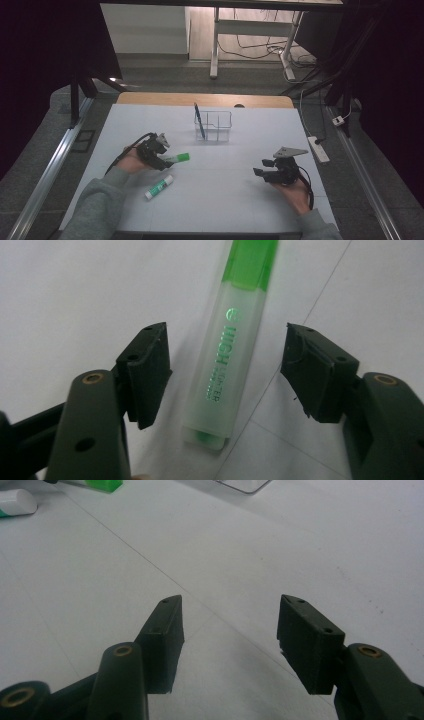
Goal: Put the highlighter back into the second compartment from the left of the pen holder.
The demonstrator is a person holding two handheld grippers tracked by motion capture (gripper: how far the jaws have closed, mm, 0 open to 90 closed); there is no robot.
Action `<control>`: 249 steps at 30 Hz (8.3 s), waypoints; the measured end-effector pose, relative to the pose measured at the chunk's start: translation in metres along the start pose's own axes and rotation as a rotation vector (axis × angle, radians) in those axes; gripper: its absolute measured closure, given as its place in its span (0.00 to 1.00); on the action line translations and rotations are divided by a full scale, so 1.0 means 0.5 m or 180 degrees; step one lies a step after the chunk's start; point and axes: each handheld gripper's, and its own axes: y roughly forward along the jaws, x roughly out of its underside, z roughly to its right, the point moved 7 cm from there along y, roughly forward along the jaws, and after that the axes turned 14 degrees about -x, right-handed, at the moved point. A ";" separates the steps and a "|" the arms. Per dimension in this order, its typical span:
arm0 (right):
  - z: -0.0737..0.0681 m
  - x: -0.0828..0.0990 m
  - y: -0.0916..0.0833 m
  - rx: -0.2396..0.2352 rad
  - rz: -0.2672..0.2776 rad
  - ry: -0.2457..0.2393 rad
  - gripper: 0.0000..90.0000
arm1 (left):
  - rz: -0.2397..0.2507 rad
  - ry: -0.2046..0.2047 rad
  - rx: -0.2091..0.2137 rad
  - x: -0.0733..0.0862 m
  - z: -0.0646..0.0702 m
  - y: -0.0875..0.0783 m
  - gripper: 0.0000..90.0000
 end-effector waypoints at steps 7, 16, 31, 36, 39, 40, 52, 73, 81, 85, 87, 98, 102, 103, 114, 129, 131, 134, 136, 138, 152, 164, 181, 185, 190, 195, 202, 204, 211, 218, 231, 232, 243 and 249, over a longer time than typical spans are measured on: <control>0.000 0.001 0.003 -0.0005 -0.0019 0.0006 0.49 | -0.0125 0.0150 0.0067 0.009 0.005 0.010 0.52; -0.003 0.003 0.008 -0.0032 -0.0045 -0.0012 0.48 | -0.0114 0.0331 0.0196 0.007 0.014 0.007 0.72; -0.003 0.003 0.008 -0.0034 -0.0040 -0.0012 0.49 | -0.0052 0.0287 0.0118 0.003 0.013 0.001 0.73; -0.003 0.002 0.007 -0.0023 -0.0036 -0.0013 0.49 | 0.0121 0.0162 0.0180 -0.003 0.010 -0.012 0.73; -0.003 0.002 0.006 -0.0012 -0.0037 -0.0015 0.48 | 0.0234 0.0050 0.0231 -0.003 0.006 -0.020 0.73; -0.003 0.002 0.006 -0.0026 -0.0034 -0.0015 0.48 | 0.0262 0.0026 0.0248 -0.003 0.005 -0.023 0.73; -0.007 -0.001 0.007 -0.0034 -0.0017 -0.0032 0.48 | 0.0555 -0.0093 0.0286 -0.008 0.013 -0.059 0.73; -0.027 -0.016 0.016 -0.0119 0.0070 -0.0064 0.46 | 0.1009 -0.0220 0.0292 -0.043 0.042 -0.101 0.73; -0.038 -0.030 0.016 -0.0193 0.0170 -0.0057 0.45 | 0.1075 -0.0237 0.0245 -0.052 0.048 -0.101 0.73; -0.043 -0.034 0.018 -0.0215 0.0188 -0.0068 0.45 | 0.1105 -0.0226 0.0245 -0.057 0.056 -0.101 0.73; -0.048 -0.038 0.021 -0.0235 0.0210 -0.0074 0.45 | 0.1117 -0.0213 0.0260 -0.060 0.060 -0.101 0.73; -0.066 -0.055 0.031 -0.0300 0.0255 -0.0124 0.45 | 0.1218 -0.0174 0.0291 -0.079 0.080 -0.105 0.73; -0.073 -0.063 0.036 -0.0334 0.0282 -0.0122 0.45 | 0.1247 -0.0128 0.0279 -0.089 0.089 -0.105 0.73; -0.075 -0.065 0.037 -0.0364 0.0295 -0.0118 0.45 | 0.1264 -0.0141 0.0277 -0.091 0.091 -0.105 0.73; -0.098 -0.088 0.058 -0.0500 0.0361 -0.0121 0.44 | 0.1338 -0.0015 0.0265 -0.114 0.117 -0.103 0.73; -0.115 -0.117 0.086 -0.0617 0.0429 -0.0120 0.42 | 0.1361 0.0133 0.0251 -0.137 0.146 -0.091 0.73; -0.116 -0.121 0.092 -0.0631 0.0428 -0.0117 0.42 | 0.1364 0.0148 0.0241 -0.140 0.151 -0.090 0.73; -0.120 -0.126 0.100 -0.0672 0.0429 -0.0107 0.42 | 0.1374 0.0183 0.0227 -0.146 0.157 -0.088 0.73; -0.124 -0.130 0.104 -0.0688 0.0427 -0.0135 0.42 | 0.1364 0.0217 0.0223 -0.149 0.160 -0.086 0.73; -0.127 -0.133 0.107 -0.0695 0.0433 -0.0148 0.43 | 0.1354 0.0237 0.0218 -0.151 0.164 -0.084 0.73; -0.143 -0.141 0.116 -0.0787 0.0453 -0.0155 0.45 | 0.1328 0.0367 0.0140 -0.168 0.187 -0.066 0.73; -0.144 -0.147 0.112 -0.0733 0.0548 -0.0145 0.53 | 0.1310 0.0441 0.0057 -0.176 0.194 -0.058 0.73; -0.172 -0.158 0.122 -0.0900 0.0545 -0.0253 0.75 | 0.1268 0.0540 0.0033 -0.191 0.213 -0.045 0.73; -0.172 -0.158 0.121 -0.0889 0.0557 -0.0230 0.76 | 0.1288 0.0512 -0.0004 -0.193 0.213 -0.044 0.72; -0.176 -0.164 0.112 -0.0820 0.0613 -0.0318 0.77 | 0.1350 0.0395 0.0022 -0.196 0.208 -0.051 0.68; -0.169 -0.168 0.098 -0.0697 0.0687 -0.0355 0.77 | 0.1388 0.0205 0.0055 -0.196 0.193 -0.058 0.59; -0.157 -0.170 0.086 -0.0639 0.0720 -0.0344 0.77 | 0.1424 -0.0074 0.0040 -0.179 0.161 -0.074 0.49; -0.155 -0.170 0.083 -0.0623 0.0721 -0.0345 0.77 | 0.1424 -0.0153 0.0039 -0.171 0.153 -0.081 0.47; -0.148 -0.173 0.073 -0.0557 0.0747 -0.0363 0.77 | 0.1382 -0.0324 -0.0009 -0.130 0.130 -0.104 0.45; -0.143 -0.182 0.061 -0.0514 0.0799 -0.0382 0.77 | 0.1340 -0.0425 -0.0075 -0.092 0.113 -0.121 0.43; -0.133 -0.201 0.034 -0.0432 0.0909 -0.0406 0.77 | 0.1234 -0.0564 -0.0160 -0.007 0.108 -0.143 0.40; -0.132 -0.202 0.032 -0.0424 0.0913 -0.0406 0.77 | 0.1230 -0.0580 -0.0162 -0.002 0.108 -0.143 0.40; -0.131 -0.233 0.025 -0.0404 0.0992 -0.0433 0.77 | 0.1205 -0.0689 -0.0204 0.037 0.102 -0.152 0.40; -0.128 -0.259 0.030 -0.0412 0.1027 -0.0430 0.77 | 0.1191 -0.0722 -0.0201 0.051 0.100 -0.153 0.40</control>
